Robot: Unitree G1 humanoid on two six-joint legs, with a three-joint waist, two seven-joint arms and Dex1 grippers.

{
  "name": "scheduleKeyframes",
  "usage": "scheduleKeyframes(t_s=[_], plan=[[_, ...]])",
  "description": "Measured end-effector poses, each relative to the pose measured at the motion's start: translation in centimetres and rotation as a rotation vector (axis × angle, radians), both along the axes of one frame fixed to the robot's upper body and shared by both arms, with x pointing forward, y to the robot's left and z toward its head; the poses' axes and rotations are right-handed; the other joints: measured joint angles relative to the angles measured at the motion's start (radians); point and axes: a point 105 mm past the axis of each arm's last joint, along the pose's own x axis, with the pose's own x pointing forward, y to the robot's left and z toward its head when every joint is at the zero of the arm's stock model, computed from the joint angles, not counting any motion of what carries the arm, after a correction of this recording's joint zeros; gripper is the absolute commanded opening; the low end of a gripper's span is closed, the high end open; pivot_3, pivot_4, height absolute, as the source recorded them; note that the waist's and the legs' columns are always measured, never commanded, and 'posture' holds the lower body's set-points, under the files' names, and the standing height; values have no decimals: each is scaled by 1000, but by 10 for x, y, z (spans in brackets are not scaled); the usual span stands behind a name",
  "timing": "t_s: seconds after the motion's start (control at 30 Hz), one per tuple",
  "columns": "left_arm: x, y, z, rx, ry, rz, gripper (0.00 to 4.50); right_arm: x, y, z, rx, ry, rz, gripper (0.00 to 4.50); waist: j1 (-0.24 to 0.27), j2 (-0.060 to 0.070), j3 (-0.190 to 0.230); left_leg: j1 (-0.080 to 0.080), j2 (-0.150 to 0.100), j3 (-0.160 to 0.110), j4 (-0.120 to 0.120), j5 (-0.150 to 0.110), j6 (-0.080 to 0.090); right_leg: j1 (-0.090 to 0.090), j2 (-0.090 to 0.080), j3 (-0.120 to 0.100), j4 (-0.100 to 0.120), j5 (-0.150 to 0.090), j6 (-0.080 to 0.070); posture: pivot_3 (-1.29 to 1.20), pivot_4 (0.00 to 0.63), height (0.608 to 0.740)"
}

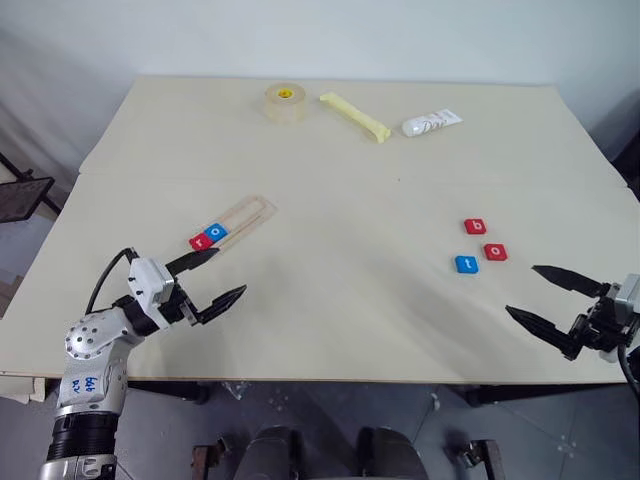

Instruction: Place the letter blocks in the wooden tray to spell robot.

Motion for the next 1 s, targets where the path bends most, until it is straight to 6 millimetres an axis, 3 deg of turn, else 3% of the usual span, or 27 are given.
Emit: scheduleKeyframes(t_s=[0.2, 0.33, 0.6, 1.0], plan=[[7, 2, 5, -18, -7, 47, 4500, 4, 0, 3, 4, -5, -3, 4453, 0, 0, 0, 0, 0, 0, 0, 0, 0, 0, 0, 0, 0, 0, 0, 0, 150, 740], [-2, 7, 3, -10, 4, 77, 4500, 9, 2, 6, 1, -14, 3, 4453, -3, 0, 0, 0, 0, -1, 0, 0, 0, 0, 0, 0, 0, 0, 0, 0, 150, 740], [-21, 52, 5, 44, 55, 268, 4500, 24, 17, 15, -13, -31, 80, 4453, -2, 1, 1, 0, 0, -3, 1, 0, 0, 2, -1, 2, -1, 0, 0, 0, 150, 740], [-3, 75, 7, 108, 176, 339, 4500, 44, 38, 27, -47, -54, 194, 4453, 2, 2, 1, -1, 0, -6, 2, 0, -1, 2, 0, 1, 0, 0, 0, 0, 150, 740]])
